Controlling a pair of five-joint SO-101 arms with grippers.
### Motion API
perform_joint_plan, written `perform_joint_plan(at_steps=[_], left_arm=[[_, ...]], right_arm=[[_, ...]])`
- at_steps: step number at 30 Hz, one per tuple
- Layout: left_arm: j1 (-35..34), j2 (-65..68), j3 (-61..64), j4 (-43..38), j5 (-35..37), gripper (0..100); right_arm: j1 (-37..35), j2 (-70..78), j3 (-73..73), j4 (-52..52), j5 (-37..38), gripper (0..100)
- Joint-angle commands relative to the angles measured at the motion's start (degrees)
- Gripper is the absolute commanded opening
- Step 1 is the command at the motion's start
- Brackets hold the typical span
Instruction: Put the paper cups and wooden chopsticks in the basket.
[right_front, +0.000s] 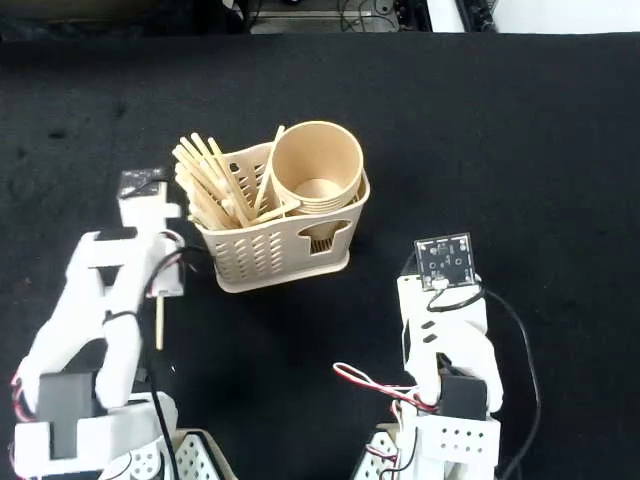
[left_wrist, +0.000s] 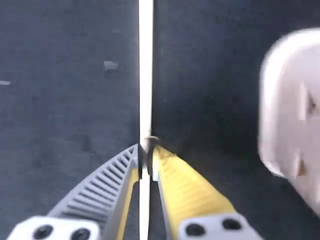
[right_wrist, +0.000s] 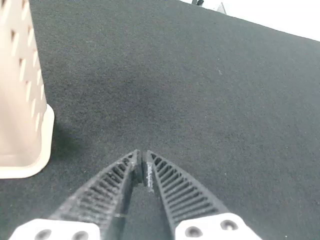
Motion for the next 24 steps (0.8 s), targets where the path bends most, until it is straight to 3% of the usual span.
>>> perform_joint_plan(at_steps=[1,4,9,13,15,17,22,24], left_arm=[[-10.1,-12.8,-2.9,-0.5,5.6,3],[-13.3,-26.4,-2.6,1.2,7.3,3],[-12.8,-56.8,-6.4,1.1,10.7,3],[-4.4,-77.1,-8.7,-13.5,11.0,3],[2.9,-80.4,-8.4,-22.8,10.9,3],[8.8,-79.6,-9.6,-25.8,10.8,3],[19.4,-72.6,-8.2,-14.2,11.3,3],[22.8,-70.7,-4.4,-13.2,11.1,3]], right_arm=[[-0.8,-3.7,-0.3,0.3,0.5,2.1],[-0.8,-3.7,-0.3,0.3,0.5,2.1],[-0.8,-3.7,-0.3,0.3,0.5,2.1],[-0.8,-3.7,-0.3,0.3,0.5,2.1],[-0.8,-3.7,-0.3,0.3,0.5,2.1],[-0.8,-3.7,-0.3,0.3,0.5,2.1],[-0.8,-3.7,-0.3,0.3,0.5,2.1],[-0.8,-3.7,-0.3,0.3,0.5,2.1]])
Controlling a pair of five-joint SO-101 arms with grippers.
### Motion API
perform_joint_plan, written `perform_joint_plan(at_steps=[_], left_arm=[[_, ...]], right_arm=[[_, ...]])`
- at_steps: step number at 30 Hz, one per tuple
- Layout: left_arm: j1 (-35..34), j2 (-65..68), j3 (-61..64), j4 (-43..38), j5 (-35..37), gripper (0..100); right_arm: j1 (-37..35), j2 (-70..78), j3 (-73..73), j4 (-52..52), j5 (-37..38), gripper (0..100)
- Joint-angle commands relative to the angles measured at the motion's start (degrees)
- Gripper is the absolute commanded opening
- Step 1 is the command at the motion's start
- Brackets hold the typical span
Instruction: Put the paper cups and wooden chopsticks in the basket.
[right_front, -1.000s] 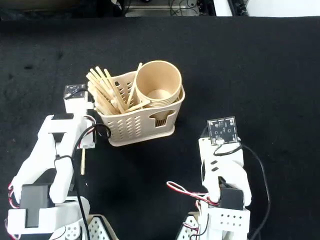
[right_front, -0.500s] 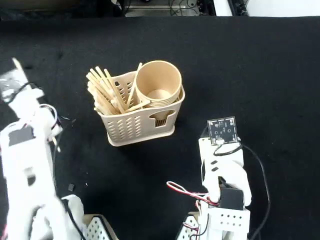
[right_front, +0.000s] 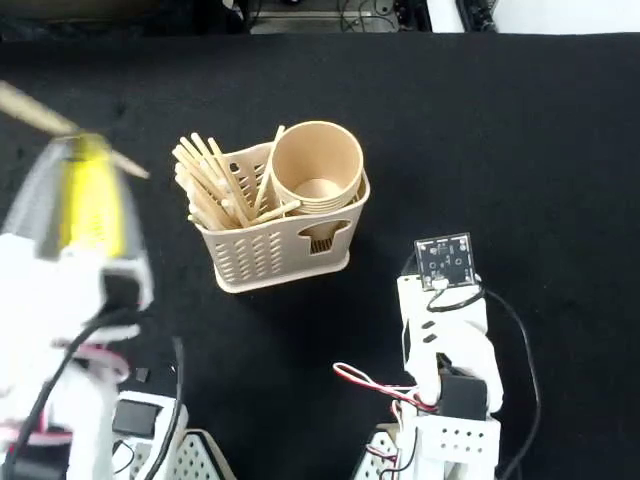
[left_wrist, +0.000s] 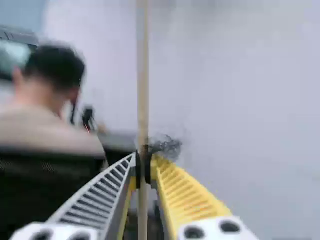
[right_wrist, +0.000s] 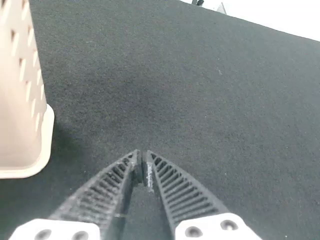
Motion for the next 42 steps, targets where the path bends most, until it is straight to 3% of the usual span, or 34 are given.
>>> perform_joint_plan(at_steps=[1,7,14,18,22,27,42], left_arm=[[8.2,4.5,5.6,3.3,0.4,3],[8.8,3.7,21.8,-6.7,0.7,3],[10.7,-2.1,32.1,-6.2,0.9,4],[10.3,-7.1,27.9,6.2,6.2,19],[8.1,-9.8,19.8,14.7,7.9,21],[3.7,-10.0,16.4,15.4,7.3,21],[0.6,-10.1,12.8,14.7,6.9,21]], right_arm=[[-0.8,-3.7,-0.3,0.3,0.5,2.1],[-0.8,-3.7,-0.3,0.3,0.5,2.1],[-0.8,-3.7,-0.3,0.3,0.5,2.1],[-0.8,-3.7,-0.3,0.2,0.5,2.1],[-0.8,-3.7,-0.3,0.2,0.5,2.1],[-0.8,-3.7,-0.3,0.3,0.5,2.1],[-0.8,-3.7,-0.3,0.3,0.5,2.1]])
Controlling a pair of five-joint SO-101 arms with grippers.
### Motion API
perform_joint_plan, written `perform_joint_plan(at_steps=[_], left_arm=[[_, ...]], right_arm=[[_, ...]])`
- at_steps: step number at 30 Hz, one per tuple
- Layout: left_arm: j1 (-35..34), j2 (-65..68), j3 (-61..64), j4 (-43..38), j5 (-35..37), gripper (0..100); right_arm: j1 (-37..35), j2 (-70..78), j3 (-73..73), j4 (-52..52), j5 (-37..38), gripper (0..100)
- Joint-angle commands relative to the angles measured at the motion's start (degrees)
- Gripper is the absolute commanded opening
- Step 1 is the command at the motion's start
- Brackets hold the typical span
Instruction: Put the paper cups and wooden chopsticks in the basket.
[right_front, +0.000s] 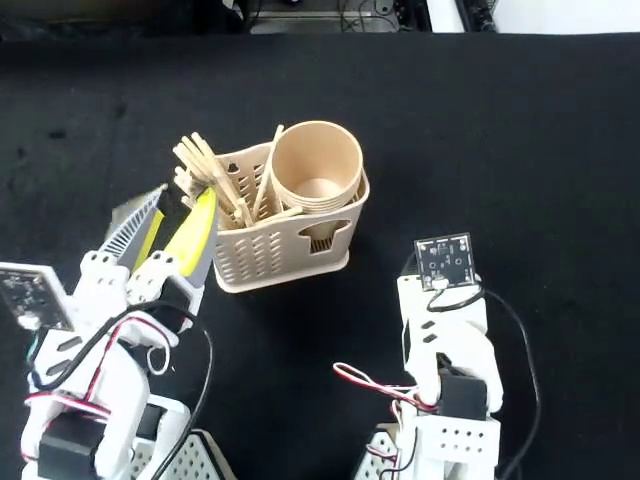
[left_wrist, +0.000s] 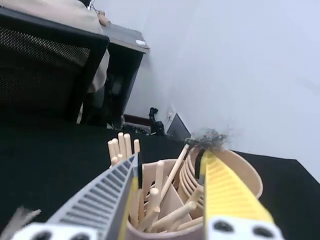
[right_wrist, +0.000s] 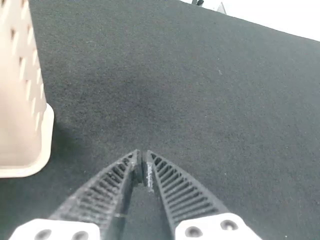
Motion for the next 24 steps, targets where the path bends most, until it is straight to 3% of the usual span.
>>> perform_joint_plan(at_steps=[1,7,10,19,24], left_arm=[[-5.0,-0.4,-4.5,-0.5,-0.3,21],[-27.0,0.9,-4.5,-1.1,-0.4,21],[-33.3,8.3,-3.0,-1.1,-2.6,21],[-33.1,56.4,-14.9,-0.5,-24.1,21],[-28.2,81.0,-22.9,-0.4,-33.5,21]], right_arm=[[-0.7,-3.7,-0.3,0.3,0.5,2.1],[-0.7,-3.7,-0.3,0.3,0.5,2.1],[-0.7,-3.7,-0.3,0.3,0.5,2.1],[-0.7,-3.7,-0.3,0.3,0.5,2.1],[-0.8,-3.7,-0.3,0.3,0.5,2.1]])
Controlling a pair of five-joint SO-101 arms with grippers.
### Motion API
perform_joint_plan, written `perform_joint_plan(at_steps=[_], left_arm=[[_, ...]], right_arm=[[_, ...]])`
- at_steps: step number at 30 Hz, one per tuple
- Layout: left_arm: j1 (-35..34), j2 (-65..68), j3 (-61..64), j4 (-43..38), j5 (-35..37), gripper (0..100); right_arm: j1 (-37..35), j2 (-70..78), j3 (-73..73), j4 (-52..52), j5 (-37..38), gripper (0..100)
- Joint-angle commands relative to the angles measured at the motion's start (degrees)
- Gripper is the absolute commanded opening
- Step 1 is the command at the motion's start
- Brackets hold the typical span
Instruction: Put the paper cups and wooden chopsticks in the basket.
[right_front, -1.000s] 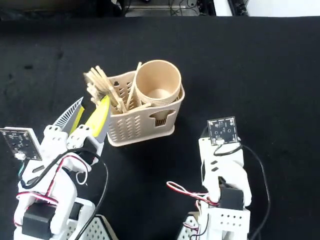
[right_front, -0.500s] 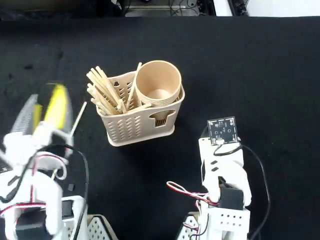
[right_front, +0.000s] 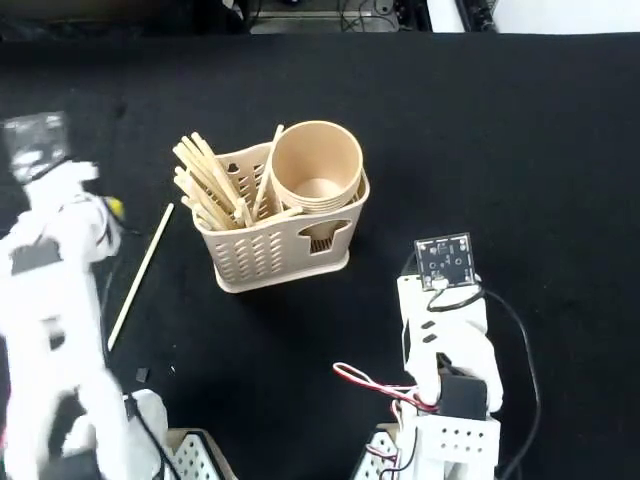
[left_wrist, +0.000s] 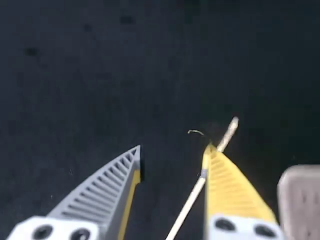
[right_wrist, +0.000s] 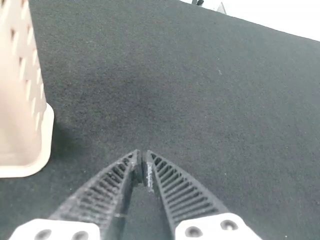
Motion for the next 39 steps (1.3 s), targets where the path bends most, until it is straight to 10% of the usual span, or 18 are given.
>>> perform_joint_plan(at_steps=[1,13,23,30,39], left_arm=[[4.7,23.2,-10.0,-0.4,-7.3,21],[7.2,62.2,-48.4,25.2,-10.7,18],[7.5,67.2,-55.1,29.7,-10.7,3],[7.1,46.1,-47.5,31.7,-2.7,3],[10.0,-13.6,-22.1,11.0,5.7,3]], right_arm=[[-0.8,-3.7,-0.3,0.3,0.5,2.1],[-0.7,-3.7,-0.3,0.3,0.5,2.1],[-0.7,-3.7,-0.3,0.3,0.5,2.1],[-0.7,-3.7,-0.3,0.2,0.5,2.1],[-0.7,-3.7,-0.3,0.2,0.5,2.1]])
